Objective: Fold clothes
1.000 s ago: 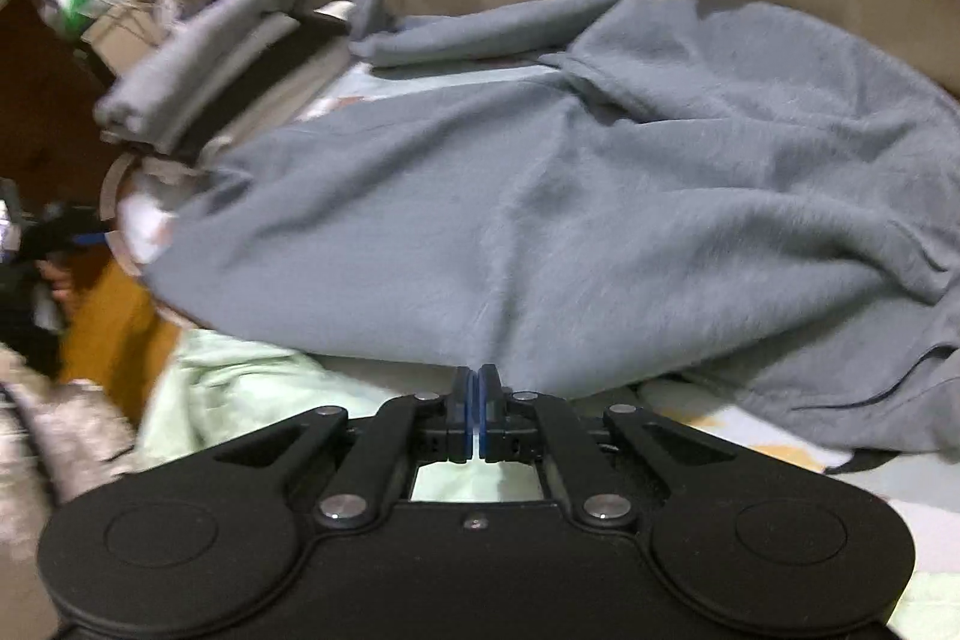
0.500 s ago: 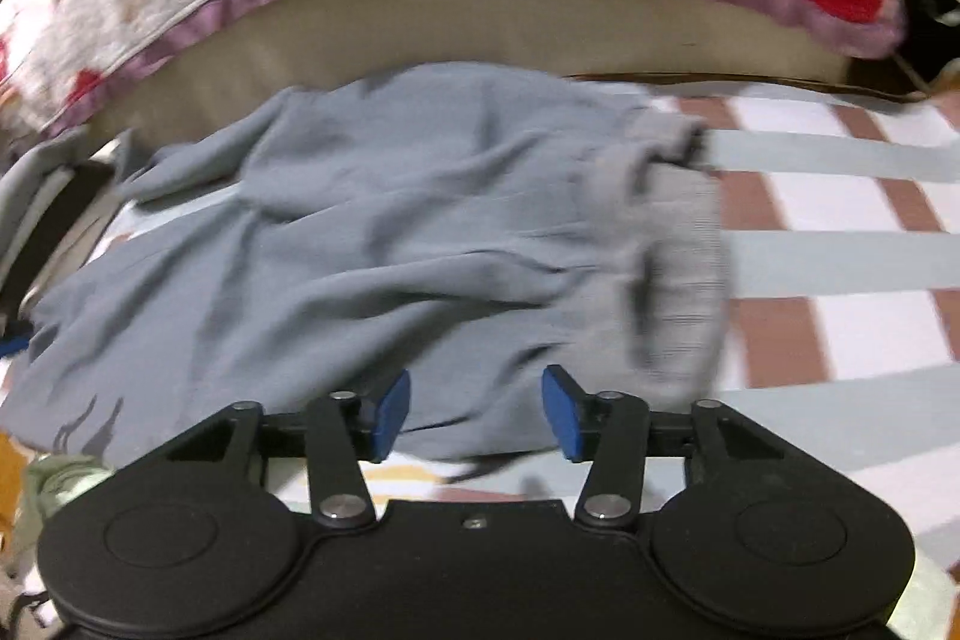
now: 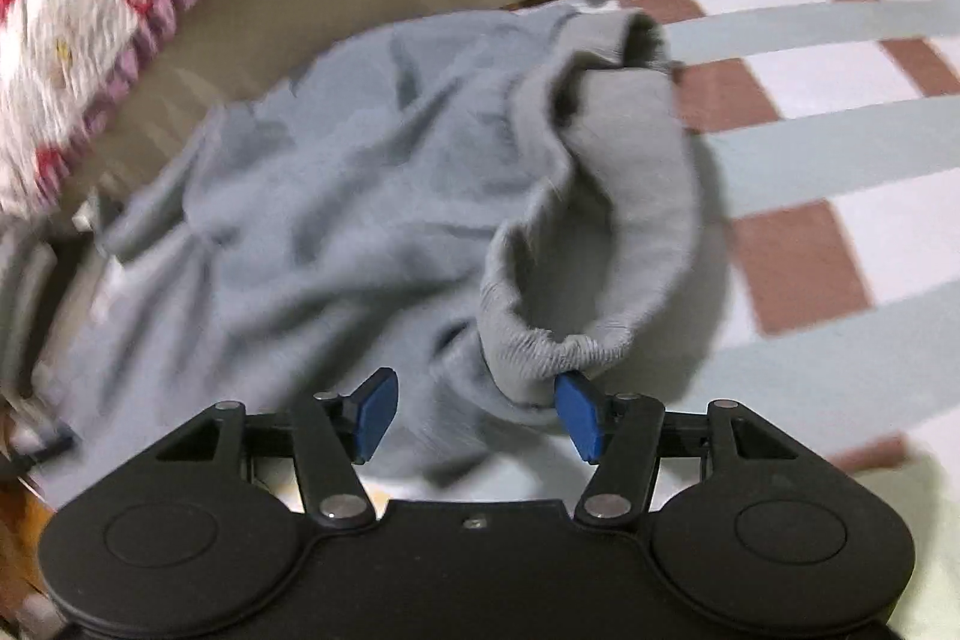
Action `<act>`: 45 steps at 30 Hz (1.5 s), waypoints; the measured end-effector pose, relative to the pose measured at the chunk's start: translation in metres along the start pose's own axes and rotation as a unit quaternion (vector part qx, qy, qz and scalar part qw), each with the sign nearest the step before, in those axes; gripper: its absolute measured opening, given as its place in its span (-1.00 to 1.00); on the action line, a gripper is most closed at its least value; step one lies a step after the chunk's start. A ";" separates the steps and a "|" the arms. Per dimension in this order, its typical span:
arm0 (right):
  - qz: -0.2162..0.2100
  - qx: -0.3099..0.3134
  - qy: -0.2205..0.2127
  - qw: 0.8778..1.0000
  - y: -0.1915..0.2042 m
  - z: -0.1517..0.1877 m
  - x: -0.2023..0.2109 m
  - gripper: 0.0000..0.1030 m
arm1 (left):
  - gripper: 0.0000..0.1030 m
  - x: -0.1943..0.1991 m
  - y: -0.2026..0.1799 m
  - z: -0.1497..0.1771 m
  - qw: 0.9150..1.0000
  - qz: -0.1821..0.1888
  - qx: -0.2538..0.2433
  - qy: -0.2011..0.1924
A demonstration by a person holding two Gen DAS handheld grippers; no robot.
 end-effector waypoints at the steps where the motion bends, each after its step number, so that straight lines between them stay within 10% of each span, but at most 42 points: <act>1: -0.024 -0.024 -0.001 0.999 0.005 -0.014 0.001 0.23 | 0.05 -0.001 -0.007 -0.003 1.000 -0.006 -0.017 0.000; 7: -0.024 0.057 -0.038 0.997 0.083 -0.082 0.026 0.27 | 0.12 0.006 -0.042 -0.012 0.998 0.035 -0.052 -0.015; 13: -0.090 0.127 0.038 0.987 0.201 -0.106 0.008 0.35 | 0.12 -0.003 -0.026 -0.010 1.000 0.017 0.000 -0.022; 24: -0.320 0.012 0.124 0.939 0.296 -0.190 0.122 0.35 | 0.12 0.012 0.030 -0.003 0.997 -0.007 0.070 -0.041; 31: -0.315 -0.033 0.067 0.946 0.189 -0.229 0.229 0.36 | 0.12 0.007 0.022 -0.012 0.999 -0.018 0.025 -0.031; 39: -0.261 -0.202 -0.038 0.943 -0.084 -0.279 0.319 0.37 | 0.12 0.024 0.040 -0.034 0.997 -0.038 0.050 -0.040; 45: -0.096 -0.092 -0.050 0.990 -0.175 -0.255 0.336 0.37 | 0.15 0.020 0.041 -0.035 0.997 -0.049 0.042 -0.037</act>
Point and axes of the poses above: each gripper's, at about its wrist camera, not at the fingertips, and x roughly against the way its jaws point, y to its left, z to its underside, the point moved 8 cm from there along -x, roughly the way its jaws point, and after that the axes turned 9 degrees about y, right-handed, at the moved point
